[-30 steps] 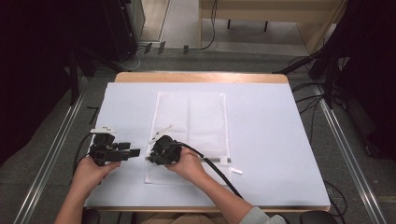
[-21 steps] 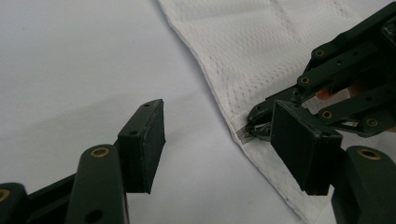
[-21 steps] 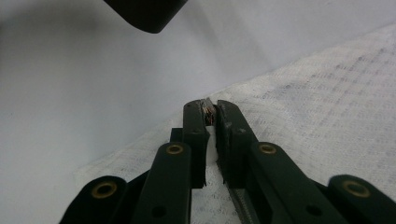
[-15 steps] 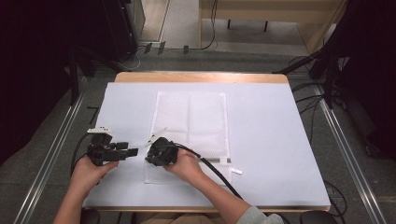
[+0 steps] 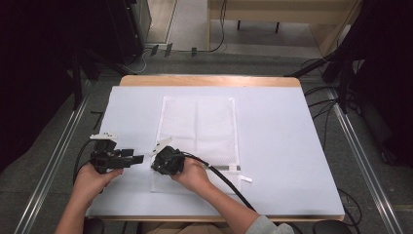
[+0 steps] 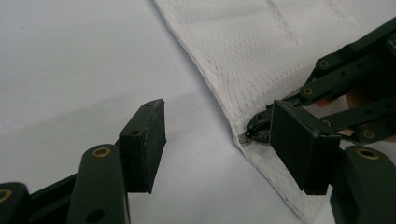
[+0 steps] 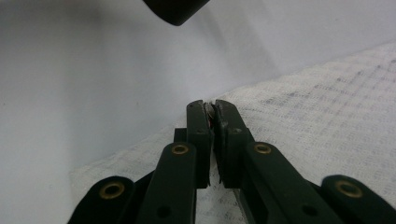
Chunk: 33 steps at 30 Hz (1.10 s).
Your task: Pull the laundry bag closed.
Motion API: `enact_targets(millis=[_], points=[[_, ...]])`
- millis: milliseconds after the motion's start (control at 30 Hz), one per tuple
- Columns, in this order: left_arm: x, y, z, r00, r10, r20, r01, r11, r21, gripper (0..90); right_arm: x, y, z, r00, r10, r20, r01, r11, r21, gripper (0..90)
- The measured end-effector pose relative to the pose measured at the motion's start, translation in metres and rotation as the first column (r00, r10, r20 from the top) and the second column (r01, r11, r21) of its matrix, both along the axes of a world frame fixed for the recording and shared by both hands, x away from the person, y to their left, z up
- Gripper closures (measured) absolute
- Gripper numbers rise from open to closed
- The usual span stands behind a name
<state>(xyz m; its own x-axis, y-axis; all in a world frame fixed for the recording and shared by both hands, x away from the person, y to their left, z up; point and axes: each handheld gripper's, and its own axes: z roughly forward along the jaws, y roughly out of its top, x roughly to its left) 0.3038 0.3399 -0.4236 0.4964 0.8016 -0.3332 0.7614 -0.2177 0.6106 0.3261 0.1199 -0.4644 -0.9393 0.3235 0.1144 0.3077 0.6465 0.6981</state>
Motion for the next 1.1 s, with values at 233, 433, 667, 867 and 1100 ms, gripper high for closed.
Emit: enact_targets(millis=[233,433,667,867,1100], points=[[0.000,-0.004,-0.001,0.9991,-0.043,-0.001,0.043,0.9991,0.004,39.1,0.007,-0.007,0.007,0.9999,0.005,-0.011,-0.004,0.9998,0.021,88.1],[0.000,-0.007,-0.003,0.9971,-0.076,-0.005,0.076,0.9971,-0.005,40.7,0.010,-0.010,0.012,0.9999,0.010,-0.005,-0.010,0.9997,0.024,88.1],[0.000,-0.012,-0.006,0.9910,-0.133,-0.017,0.133,0.9910,-0.018,46.5,0.014,-0.013,0.022,0.9999,0.013,-0.002,-0.013,0.9993,0.035,88.1],[0.002,-0.023,-0.012,0.9789,-0.196,-0.056,0.196,0.9805,-0.008,53.5,0.015,-0.015,0.031,0.9998,0.017,0.000,-0.017,0.9986,0.051,88.0],[0.005,-0.030,-0.015,0.9677,-0.232,-0.099,0.230,0.9728,-0.023,63.4,0.015,-0.017,0.034,0.9997,0.026,-0.002,-0.025,0.9977,0.063,88.0]])
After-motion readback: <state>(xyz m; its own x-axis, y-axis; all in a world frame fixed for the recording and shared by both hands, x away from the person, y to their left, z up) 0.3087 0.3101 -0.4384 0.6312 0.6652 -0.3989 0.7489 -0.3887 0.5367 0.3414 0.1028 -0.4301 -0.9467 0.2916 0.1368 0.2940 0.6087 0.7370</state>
